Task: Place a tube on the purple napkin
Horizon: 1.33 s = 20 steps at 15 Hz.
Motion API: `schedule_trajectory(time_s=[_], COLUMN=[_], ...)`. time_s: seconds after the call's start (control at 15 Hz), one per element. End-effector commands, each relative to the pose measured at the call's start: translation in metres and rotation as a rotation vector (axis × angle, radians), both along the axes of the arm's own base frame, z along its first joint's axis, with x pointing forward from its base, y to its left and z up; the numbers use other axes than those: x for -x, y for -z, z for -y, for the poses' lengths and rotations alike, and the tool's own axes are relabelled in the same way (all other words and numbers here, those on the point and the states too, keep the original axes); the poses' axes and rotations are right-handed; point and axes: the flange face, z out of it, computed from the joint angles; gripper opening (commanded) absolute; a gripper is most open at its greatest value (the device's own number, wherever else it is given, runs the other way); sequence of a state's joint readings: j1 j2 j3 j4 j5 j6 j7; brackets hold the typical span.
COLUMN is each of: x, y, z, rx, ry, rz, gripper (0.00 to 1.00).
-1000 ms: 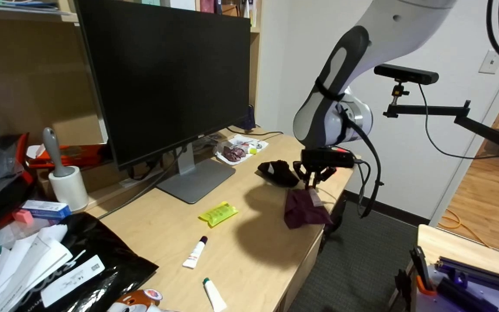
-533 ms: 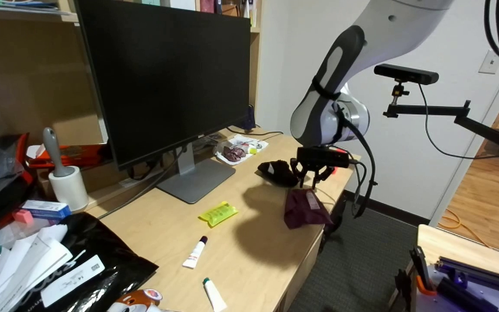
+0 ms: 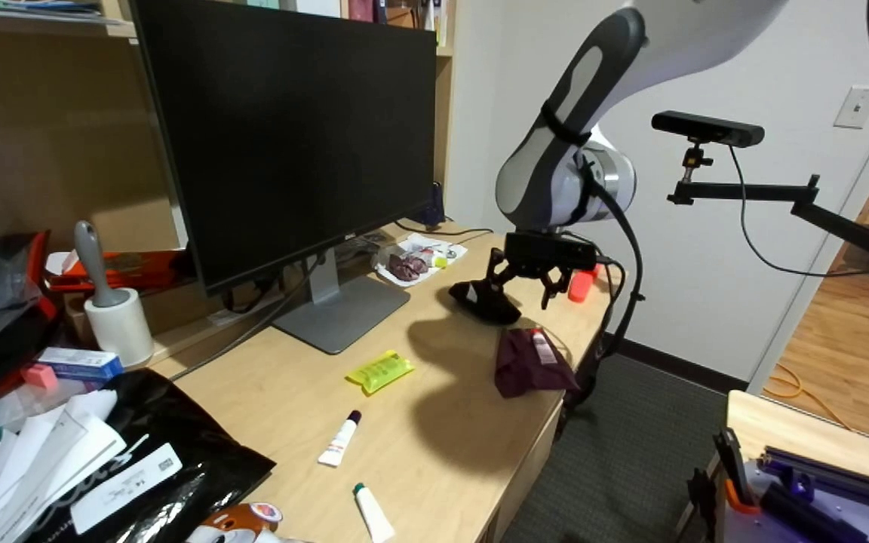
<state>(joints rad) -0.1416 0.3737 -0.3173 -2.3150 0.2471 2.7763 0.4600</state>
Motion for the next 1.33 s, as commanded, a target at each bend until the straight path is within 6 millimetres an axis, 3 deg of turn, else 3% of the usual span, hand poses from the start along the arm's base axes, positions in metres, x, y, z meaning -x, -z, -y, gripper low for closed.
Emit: schedule_trajectory(time_s=[0.0,0.27,0.53,0.87,1.27], x=[-0.001,0.001,0.01,0.017,0.014], y=[-0.062,-0.106,-0.128,-0.136,-0.146], z=[-0.039,-0.086,-0.12,-0.142,-0.155], rx=[-0.043,-0.083,-0.122,-0.162,-0.081], ry=[-0.161,-0.369,-0.567,-0.823,-1.121], rz=[-0.002,-0.069,-0.126,-0.171,-0.161], gripper=[1.0,1.0,1.0,1.0,1.0])
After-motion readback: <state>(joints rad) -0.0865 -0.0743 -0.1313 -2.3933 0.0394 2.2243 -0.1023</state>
